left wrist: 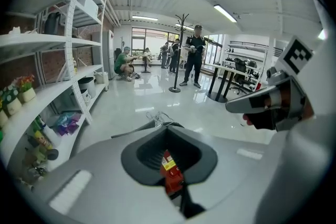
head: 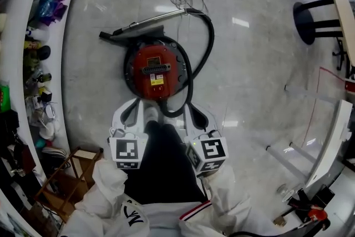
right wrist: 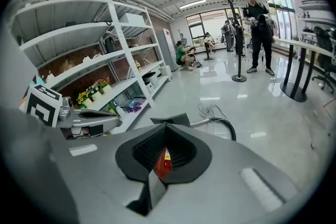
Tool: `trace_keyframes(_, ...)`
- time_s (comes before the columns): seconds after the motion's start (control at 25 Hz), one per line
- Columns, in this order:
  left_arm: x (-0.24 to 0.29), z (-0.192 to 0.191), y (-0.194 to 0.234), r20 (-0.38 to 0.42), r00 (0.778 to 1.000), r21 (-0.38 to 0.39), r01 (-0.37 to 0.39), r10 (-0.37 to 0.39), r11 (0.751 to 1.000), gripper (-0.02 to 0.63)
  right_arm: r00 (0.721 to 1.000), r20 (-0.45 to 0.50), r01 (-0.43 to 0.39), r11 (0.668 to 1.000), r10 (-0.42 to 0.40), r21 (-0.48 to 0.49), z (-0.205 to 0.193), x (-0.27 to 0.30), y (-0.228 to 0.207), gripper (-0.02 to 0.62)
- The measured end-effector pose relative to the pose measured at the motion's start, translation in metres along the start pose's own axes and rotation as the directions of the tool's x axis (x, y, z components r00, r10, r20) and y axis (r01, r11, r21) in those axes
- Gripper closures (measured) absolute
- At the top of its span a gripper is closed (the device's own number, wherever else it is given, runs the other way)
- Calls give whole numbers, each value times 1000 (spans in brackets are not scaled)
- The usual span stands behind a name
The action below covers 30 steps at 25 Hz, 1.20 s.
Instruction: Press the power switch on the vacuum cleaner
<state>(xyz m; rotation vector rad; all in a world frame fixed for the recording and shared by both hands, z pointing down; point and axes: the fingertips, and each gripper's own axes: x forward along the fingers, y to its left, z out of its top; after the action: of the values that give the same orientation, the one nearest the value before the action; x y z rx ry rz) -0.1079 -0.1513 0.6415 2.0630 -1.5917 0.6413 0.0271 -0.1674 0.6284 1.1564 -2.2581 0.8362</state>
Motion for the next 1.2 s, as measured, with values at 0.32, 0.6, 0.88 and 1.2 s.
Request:
trace_keyframes(0.32,24,-15,8,-3,1000,-7,2,-2,1000,606,999,-48,-17,999,16,-27,-20,29,-1,595)
trace_keyframes(0.6,37,-33,7,-26,1000,-24,9,-10,1000,606,997,-80,-22,999,19,-35,-38,54,-2,595)
trace_keyframes(0.88,49,-51,8,-50,999,-42,15,-17,999,606,994,-107,-9,1000,6,-29,-54,72,-10,594)
trace_keyframes(1.2,64,-62,9,-60,998,-45,22,-25,999,606,992,-123,3,999,-7,-33,-66,89,-21,595)
